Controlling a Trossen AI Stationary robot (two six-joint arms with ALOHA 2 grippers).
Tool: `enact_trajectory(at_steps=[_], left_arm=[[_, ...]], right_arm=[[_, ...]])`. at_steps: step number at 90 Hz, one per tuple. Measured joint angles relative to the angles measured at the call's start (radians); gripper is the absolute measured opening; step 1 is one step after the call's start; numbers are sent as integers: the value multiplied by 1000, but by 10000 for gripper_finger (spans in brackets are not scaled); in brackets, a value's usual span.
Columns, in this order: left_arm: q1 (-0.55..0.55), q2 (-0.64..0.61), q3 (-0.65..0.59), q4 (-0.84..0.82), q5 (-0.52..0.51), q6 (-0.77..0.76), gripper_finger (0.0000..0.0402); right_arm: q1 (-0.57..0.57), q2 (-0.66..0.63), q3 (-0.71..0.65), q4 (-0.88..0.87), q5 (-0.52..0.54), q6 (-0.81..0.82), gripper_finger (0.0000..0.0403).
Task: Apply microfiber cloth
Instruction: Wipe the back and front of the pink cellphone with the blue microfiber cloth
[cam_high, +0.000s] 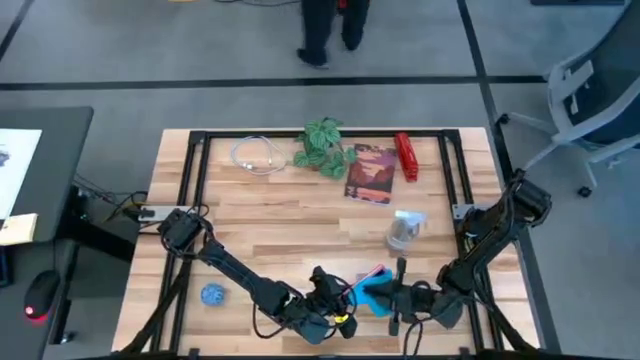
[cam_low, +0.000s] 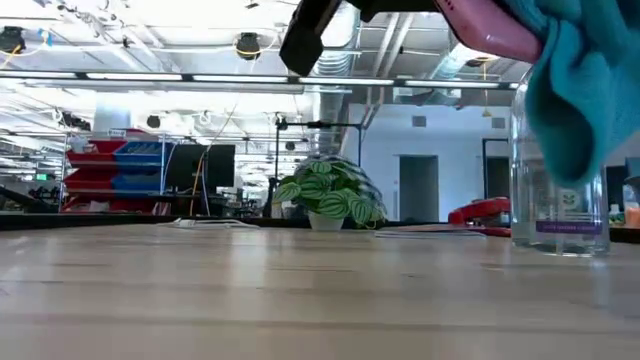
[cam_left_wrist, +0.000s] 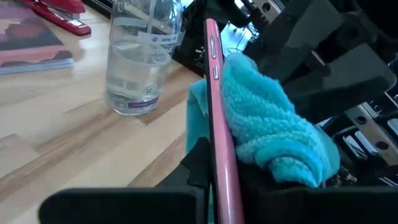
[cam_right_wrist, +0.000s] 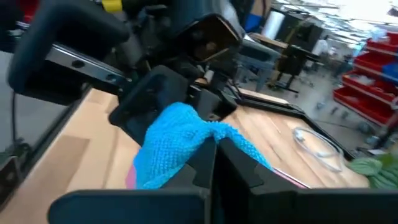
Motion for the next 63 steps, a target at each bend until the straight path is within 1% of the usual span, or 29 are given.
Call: enact_trajectory(at_steps=[11, 19, 25, 31, 46, 56, 63], left_arm=[[0, 0, 1, 20, -2, 30, 11], [0, 0, 1, 26, -3, 43, 11], [-5, 0, 1, 27, -6, 58, 11], [-10, 0, 1, 30, -10, 68, 11], [-18, 0, 1, 46, -29, 67, 11], [-20, -2, 3, 66, -30, 67, 11], [-23, -2, 3, 96, -37, 88, 11]], right_arm=[[-15, 0, 45, -21, -28, -56, 0], [-17, 0, 73, -102, -25, -65, 0], [-11, -1, 82, -175, -7, -37, 0], [5, -2, 84, -251, 38, 20, 0], [73, -23, 81, -448, 198, 118, 0], [113, -61, 80, -483, 276, 123, 0], [126, -77, 79, -481, 290, 119, 0]])
